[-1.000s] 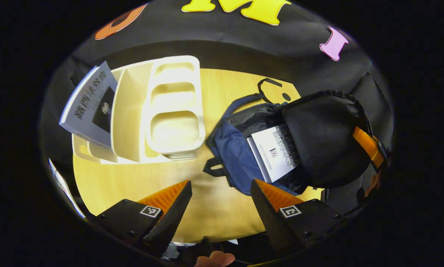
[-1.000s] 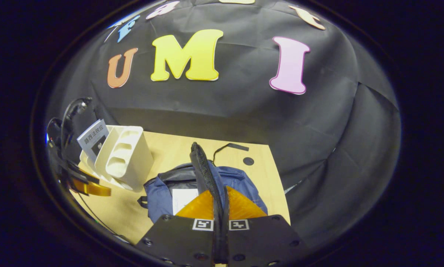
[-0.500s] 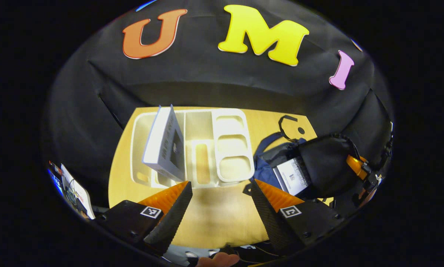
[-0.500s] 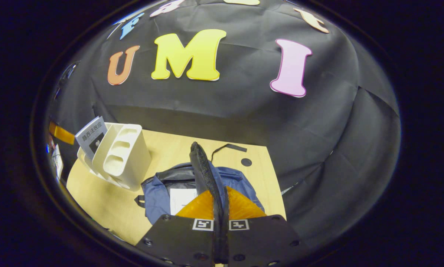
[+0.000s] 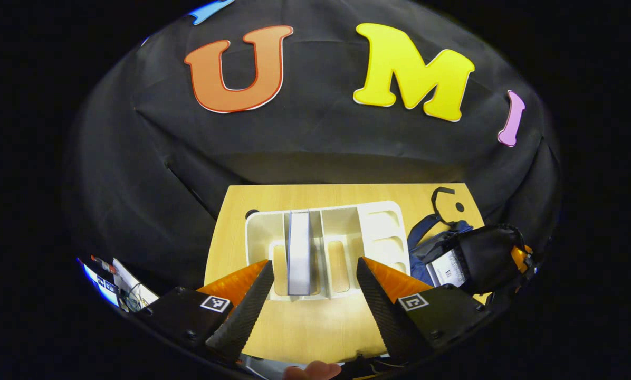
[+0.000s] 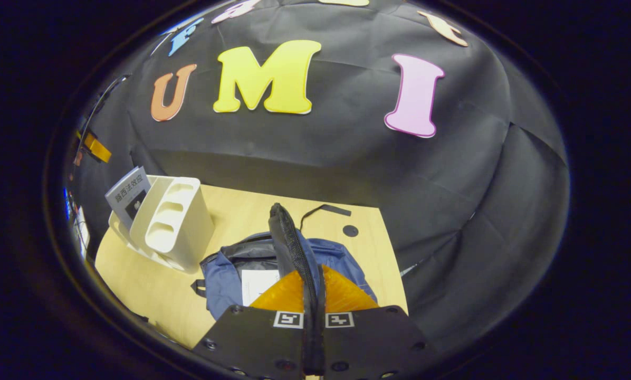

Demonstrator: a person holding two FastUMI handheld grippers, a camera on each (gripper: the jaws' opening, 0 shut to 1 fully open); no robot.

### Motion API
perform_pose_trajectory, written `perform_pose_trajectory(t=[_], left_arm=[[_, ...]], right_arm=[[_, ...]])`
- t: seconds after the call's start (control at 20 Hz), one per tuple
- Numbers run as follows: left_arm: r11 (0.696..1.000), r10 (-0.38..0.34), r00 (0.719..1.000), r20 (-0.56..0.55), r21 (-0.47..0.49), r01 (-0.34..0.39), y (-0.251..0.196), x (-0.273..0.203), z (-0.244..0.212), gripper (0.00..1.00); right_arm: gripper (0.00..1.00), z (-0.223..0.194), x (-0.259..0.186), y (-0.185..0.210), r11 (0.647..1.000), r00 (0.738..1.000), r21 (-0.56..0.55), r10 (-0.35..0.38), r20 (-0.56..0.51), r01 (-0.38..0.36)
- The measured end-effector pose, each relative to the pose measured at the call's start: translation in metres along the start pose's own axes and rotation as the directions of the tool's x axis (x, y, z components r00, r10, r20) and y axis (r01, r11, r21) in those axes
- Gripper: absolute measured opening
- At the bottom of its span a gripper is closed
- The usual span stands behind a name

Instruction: Open the schoolbag, grab two books from the bookshelf and put them into the schoolbag.

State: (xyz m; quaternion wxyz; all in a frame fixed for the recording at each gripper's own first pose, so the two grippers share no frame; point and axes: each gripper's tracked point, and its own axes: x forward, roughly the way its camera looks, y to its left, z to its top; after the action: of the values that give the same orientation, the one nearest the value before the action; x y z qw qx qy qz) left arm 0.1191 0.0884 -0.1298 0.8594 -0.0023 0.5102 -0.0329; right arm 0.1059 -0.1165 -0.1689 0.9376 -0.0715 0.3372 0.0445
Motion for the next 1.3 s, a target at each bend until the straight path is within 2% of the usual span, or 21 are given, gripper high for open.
perform_pose_trajectory(t=[0.3, 0.65, 0.8, 0.85, 0.9, 1.05, 1.15, 1.3], left_arm=[[0.997, -0.058, 0.986, -0.156, -0.061, 0.049, 0.01, 0.053, -0.016, 0.99], [0.992, -0.104, 0.929, -0.354, -0.103, 0.072, 0.013, 0.104, -0.044, 1.0], [0.991, -0.105, 0.91, -0.402, -0.115, 0.064, 0.014, 0.119, -0.053, 1.0], [0.992, -0.102, 0.906, -0.412, -0.115, 0.059, 0.016, 0.123, -0.055, 0.96], [0.992, -0.098, 0.902, -0.42, -0.118, 0.053, 0.018, 0.126, -0.057, 0.99], [0.991, -0.1, 0.891, -0.443, -0.125, 0.049, 0.019, 0.13, -0.062, 0.96], [0.991, -0.094, 0.885, -0.457, -0.128, 0.04, 0.019, 0.134, -0.064, 0.89], [0.992, -0.085, 0.874, -0.479, -0.126, 0.027, 0.02, 0.137, -0.067, 0.83]], right_arm=[[0.0, -0.002, 0.003, -0.005, 1.0, 1.0, 0.008, -0.02, -0.015, 0.021], [0.0, -0.003, 0.008, -0.005, 0.999, 0.999, 0.022, -0.032, -0.033, 0.033], [0.0, -0.003, 0.009, -0.006, 0.999, 0.999, 0.025, -0.036, -0.035, 0.037], [0.0, -0.003, 0.009, -0.007, 0.999, 0.999, 0.025, -0.037, -0.036, 0.038], [0.0, -0.003, 0.009, -0.008, 0.999, 0.999, 0.026, -0.038, -0.037, 0.039], [0.0, -0.006, 0.011, -0.009, 0.999, 0.999, 0.031, -0.037, -0.039, 0.038], [0.0, -0.007, 0.013, -0.009, 0.999, 0.999, 0.033, -0.033, -0.042, 0.035], [0.0, -0.008, 0.015, -0.008, 0.999, 0.999, 0.03, -0.027, -0.04, 0.028]])
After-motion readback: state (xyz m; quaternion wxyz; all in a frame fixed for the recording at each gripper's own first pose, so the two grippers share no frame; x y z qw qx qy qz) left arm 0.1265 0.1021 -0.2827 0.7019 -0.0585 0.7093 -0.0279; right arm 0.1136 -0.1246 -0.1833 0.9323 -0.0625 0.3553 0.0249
